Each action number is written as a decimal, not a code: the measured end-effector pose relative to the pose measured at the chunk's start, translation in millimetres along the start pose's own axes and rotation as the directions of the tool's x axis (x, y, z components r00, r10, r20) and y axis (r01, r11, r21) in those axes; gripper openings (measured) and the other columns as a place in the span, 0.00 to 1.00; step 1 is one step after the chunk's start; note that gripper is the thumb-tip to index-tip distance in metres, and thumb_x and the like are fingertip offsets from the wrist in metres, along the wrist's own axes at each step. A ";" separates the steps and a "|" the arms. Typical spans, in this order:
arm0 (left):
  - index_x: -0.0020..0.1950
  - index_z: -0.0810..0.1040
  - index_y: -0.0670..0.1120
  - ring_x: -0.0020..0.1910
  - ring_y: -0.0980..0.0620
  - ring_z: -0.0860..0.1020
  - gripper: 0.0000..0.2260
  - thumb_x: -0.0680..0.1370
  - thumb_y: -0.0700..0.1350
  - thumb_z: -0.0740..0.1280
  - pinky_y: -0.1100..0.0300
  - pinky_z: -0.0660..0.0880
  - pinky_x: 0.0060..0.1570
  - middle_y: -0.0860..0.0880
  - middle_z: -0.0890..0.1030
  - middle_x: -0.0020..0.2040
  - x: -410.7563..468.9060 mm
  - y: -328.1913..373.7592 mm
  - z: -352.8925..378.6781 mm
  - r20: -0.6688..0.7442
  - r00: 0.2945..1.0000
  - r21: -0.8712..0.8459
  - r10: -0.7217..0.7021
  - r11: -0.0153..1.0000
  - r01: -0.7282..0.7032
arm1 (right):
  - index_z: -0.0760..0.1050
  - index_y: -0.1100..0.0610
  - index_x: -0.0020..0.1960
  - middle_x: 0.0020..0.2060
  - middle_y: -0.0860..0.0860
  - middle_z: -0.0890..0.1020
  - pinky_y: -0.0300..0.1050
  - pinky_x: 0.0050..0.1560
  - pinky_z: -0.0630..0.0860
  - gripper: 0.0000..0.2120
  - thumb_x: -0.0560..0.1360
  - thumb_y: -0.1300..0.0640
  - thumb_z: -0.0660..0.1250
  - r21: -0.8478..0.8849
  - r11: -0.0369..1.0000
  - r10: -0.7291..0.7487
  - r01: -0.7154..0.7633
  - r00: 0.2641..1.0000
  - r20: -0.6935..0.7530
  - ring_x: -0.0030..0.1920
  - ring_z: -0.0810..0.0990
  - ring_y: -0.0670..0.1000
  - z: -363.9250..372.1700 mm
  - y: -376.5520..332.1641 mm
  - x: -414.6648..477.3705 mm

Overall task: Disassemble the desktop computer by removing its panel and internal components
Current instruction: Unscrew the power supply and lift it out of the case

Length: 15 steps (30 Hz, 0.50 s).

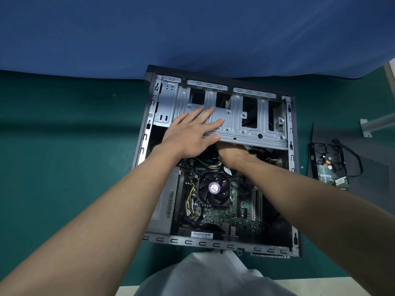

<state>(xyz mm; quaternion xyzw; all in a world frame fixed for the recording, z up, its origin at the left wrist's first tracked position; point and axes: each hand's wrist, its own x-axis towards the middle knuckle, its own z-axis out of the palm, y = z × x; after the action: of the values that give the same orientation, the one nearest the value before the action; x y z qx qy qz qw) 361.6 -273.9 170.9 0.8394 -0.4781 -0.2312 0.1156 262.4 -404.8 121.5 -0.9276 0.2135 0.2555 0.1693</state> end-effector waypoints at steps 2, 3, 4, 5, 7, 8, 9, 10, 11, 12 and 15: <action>0.75 0.51 0.67 0.77 0.59 0.41 0.23 0.81 0.65 0.48 0.56 0.39 0.72 0.60 0.44 0.78 0.1 0.1 0.4 0.000 1.000 0.005 -0.004 1.000 0.004 | 0.66 0.55 0.56 0.54 0.56 0.73 0.51 0.55 0.71 0.09 0.78 0.61 0.52 -0.036 0.999 -0.021 0.021 1.000 0.006 0.55 0.75 0.59 3.5 -2.2 -2.0; 0.75 0.51 0.67 0.76 0.59 0.41 0.23 0.81 0.65 0.48 0.56 0.39 0.72 0.60 0.44 0.78 0.3 0.0 0.1 0.003 1.000 0.003 -0.006 1.000 0.006 | 0.66 0.56 0.59 0.56 0.57 0.73 0.52 0.55 0.71 0.10 0.78 0.61 0.52 -0.036 0.999 -0.022 0.023 1.000 0.013 0.56 0.75 0.60 2.1 -1.8 -2.3; 0.75 0.51 0.68 0.76 0.60 0.40 0.22 0.81 0.65 0.48 0.56 0.38 0.72 0.61 0.43 0.78 0.7 0.0 0.0 0.008 1.000 -0.001 -0.008 1.000 0.008 | 0.65 0.56 0.60 0.57 0.58 0.73 0.52 0.56 0.72 0.11 0.78 0.61 0.53 -0.045 0.999 -0.028 0.029 0.999 0.022 0.56 0.75 0.61 0.0 0.4 -0.4; 0.75 0.51 0.68 0.76 0.60 0.40 0.22 0.81 0.65 0.48 0.56 0.38 0.72 0.61 0.43 0.78 1.1 0.1 0.1 0.011 1.000 -0.007 -0.008 1.000 0.008 | 0.65 0.57 0.60 0.58 0.58 0.73 0.52 0.57 0.72 0.11 0.79 0.61 0.54 -0.065 0.997 -0.031 0.034 0.998 0.047 0.56 0.75 0.61 -3.6 2.6 1.7; 0.75 0.51 0.68 0.76 0.60 0.40 0.22 0.81 0.65 0.48 0.56 0.38 0.72 0.61 0.43 0.78 1.4 -0.6 -0.2 0.017 1.000 -0.009 -0.006 1.000 0.006 | 0.65 0.57 0.61 0.60 0.58 0.73 0.51 0.59 0.71 0.10 0.80 0.60 0.56 -0.093 0.995 -0.017 0.028 0.993 0.113 0.56 0.74 0.59 -8.6 5.8 3.4; 0.75 0.51 0.68 0.76 0.60 0.40 0.22 0.81 0.65 0.48 0.55 0.38 0.72 0.61 0.43 0.78 1.3 -1.2 0.0 0.018 1.000 -0.008 -0.006 1.000 0.006 | 0.65 0.55 0.58 0.59 0.58 0.73 0.51 0.58 0.70 0.07 0.80 0.59 0.55 -0.096 0.995 -0.022 0.033 0.993 0.114 0.53 0.74 0.58 -7.9 5.5 2.4; 0.75 0.51 0.68 0.76 0.60 0.40 0.22 0.81 0.65 0.48 0.55 0.38 0.73 0.61 0.43 0.78 1.2 -1.6 0.3 0.015 1.000 -0.007 -0.006 1.000 0.006 | 0.64 0.53 0.54 0.58 0.58 0.74 0.51 0.55 0.70 0.04 0.80 0.59 0.54 -0.081 0.996 -0.033 0.040 0.995 0.092 0.50 0.73 0.57 -5.2 4.1 0.7; 0.75 0.51 0.68 0.76 0.60 0.40 0.22 0.80 0.65 0.48 0.55 0.38 0.73 0.61 0.43 0.78 0.8 -1.8 0.7 0.011 1.000 -0.006 -0.007 1.000 0.007 | 0.62 0.53 0.52 0.57 0.59 0.74 0.52 0.53 0.70 0.03 0.79 0.59 0.54 -0.082 0.995 -0.042 0.048 0.997 0.070 0.48 0.72 0.57 -0.5 2.7 -1.4; 0.75 0.51 0.68 0.76 0.60 0.40 0.22 0.80 0.65 0.48 0.55 0.38 0.73 0.61 0.43 0.78 0.6 -1.4 1.1 0.008 1.000 -0.005 -0.007 1.000 0.008 | 0.62 0.53 0.53 0.58 0.59 0.73 0.53 0.54 0.69 0.04 0.79 0.59 0.53 -0.074 0.996 -0.048 0.053 0.997 0.064 0.50 0.72 0.58 1.8 0.9 -4.5; 0.75 0.50 0.68 0.76 0.60 0.40 0.22 0.80 0.65 0.48 0.55 0.38 0.73 0.61 0.43 0.78 0.8 -1.3 1.1 0.008 1.000 -0.003 -0.007 1.000 0.007 | 0.63 0.54 0.55 0.60 0.59 0.72 0.53 0.55 0.69 0.06 0.79 0.59 0.52 -0.063 0.997 -0.048 0.052 0.996 0.076 0.54 0.73 0.59 2.9 0.1 -5.0; 0.75 0.51 0.68 0.76 0.60 0.40 0.22 0.81 0.65 0.48 0.56 0.38 0.72 0.61 0.43 0.78 1.5 -1.2 0.1 0.017 1.000 -0.007 -0.007 1.000 0.007 | 0.64 0.56 0.61 0.61 0.59 0.72 0.51 0.57 0.69 0.11 0.79 0.60 0.55 -0.048 0.999 -0.016 0.019 0.998 0.067 0.59 0.73 0.60 -3.9 1.8 -2.4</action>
<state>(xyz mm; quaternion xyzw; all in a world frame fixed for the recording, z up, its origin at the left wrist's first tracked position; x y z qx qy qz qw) 363.1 -274.6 169.9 0.8387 -0.4752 -0.2404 0.1137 261.2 -407.3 125.6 -0.9243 0.1933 0.2897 0.1559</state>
